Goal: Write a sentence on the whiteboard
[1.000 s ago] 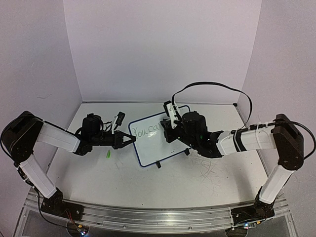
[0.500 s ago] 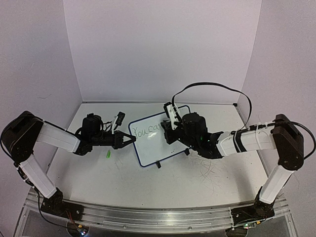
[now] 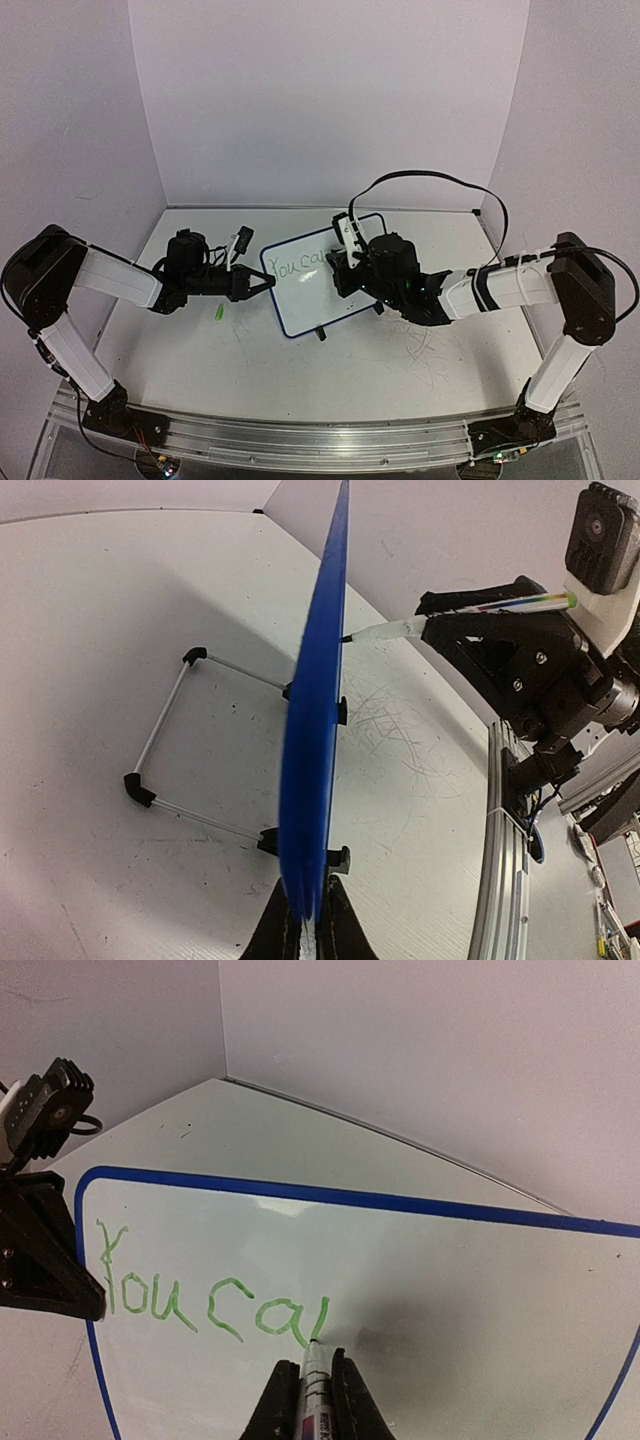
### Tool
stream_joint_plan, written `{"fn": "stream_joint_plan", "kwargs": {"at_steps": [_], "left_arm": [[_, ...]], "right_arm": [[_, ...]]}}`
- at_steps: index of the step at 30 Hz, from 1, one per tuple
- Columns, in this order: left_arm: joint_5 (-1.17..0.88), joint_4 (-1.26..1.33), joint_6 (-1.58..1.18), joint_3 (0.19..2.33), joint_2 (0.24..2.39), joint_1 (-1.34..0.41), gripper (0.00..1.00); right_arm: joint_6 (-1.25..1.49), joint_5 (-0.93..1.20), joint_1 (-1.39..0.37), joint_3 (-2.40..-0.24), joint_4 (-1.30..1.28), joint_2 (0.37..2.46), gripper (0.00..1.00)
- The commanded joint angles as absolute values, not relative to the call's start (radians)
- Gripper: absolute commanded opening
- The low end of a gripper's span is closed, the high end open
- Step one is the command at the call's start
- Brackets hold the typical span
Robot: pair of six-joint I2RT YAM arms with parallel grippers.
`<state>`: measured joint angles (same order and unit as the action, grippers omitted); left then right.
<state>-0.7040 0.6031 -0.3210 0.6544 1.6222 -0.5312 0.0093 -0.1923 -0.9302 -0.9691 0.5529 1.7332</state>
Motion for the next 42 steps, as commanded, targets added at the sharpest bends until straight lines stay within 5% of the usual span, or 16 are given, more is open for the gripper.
{"fn": "stream_joint_plan", "kwargs": {"at_steps": [1,42], "left_arm": [[-0.678,0.545,-0.267,0.672,1.621,-0.529,0.00],[-0.676,0.543,-0.264,0.669,1.615,-0.529,0.00]], "right_arm": [[0.020,-0.216,-0.928,-0.984,0.554,1.718,0.00],[0.031,-0.279,-0.916,-0.979,0.563,1.711,0.00]]}}
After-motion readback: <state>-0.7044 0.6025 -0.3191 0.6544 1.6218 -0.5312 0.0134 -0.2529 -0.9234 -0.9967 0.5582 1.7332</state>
